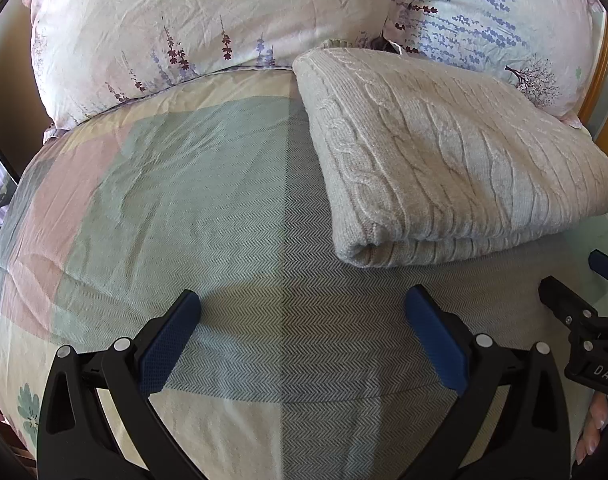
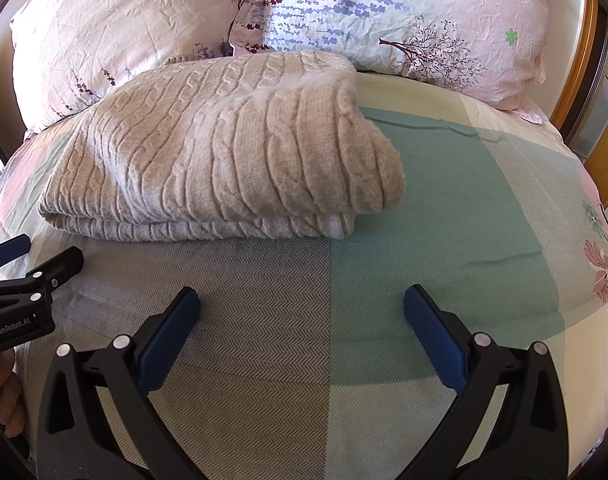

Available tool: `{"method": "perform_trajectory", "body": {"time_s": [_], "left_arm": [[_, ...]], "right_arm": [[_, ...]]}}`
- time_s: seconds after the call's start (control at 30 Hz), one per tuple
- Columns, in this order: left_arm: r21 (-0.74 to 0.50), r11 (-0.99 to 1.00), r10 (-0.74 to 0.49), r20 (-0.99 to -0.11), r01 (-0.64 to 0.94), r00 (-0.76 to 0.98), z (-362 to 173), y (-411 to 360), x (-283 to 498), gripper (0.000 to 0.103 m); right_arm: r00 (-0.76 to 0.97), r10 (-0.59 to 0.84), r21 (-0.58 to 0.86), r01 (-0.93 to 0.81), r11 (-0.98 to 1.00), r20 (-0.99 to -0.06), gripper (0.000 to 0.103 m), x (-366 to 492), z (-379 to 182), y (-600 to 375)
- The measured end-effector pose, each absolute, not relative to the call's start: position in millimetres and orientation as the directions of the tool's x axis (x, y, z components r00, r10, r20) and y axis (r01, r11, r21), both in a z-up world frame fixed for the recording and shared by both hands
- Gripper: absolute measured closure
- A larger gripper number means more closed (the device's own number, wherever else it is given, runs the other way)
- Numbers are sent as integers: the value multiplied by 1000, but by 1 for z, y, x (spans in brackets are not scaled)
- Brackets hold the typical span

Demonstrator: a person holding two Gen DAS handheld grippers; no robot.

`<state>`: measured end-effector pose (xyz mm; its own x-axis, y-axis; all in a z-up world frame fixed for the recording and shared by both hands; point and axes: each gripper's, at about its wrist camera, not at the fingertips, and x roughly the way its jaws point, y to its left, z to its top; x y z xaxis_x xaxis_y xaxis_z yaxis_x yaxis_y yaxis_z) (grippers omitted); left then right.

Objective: Fold small clothes

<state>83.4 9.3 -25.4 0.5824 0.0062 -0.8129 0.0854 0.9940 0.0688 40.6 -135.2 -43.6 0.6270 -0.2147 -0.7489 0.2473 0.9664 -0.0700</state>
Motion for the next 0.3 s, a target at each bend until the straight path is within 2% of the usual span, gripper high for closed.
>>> {"method": "perform_trajectory", "body": {"time_s": [0.3], "left_arm": [[67,994,1,-811,91,585,-26,9,84,1]], "right_arm": [[627,-215,-70,247,966,-749,2,40,-44,-135]]}}
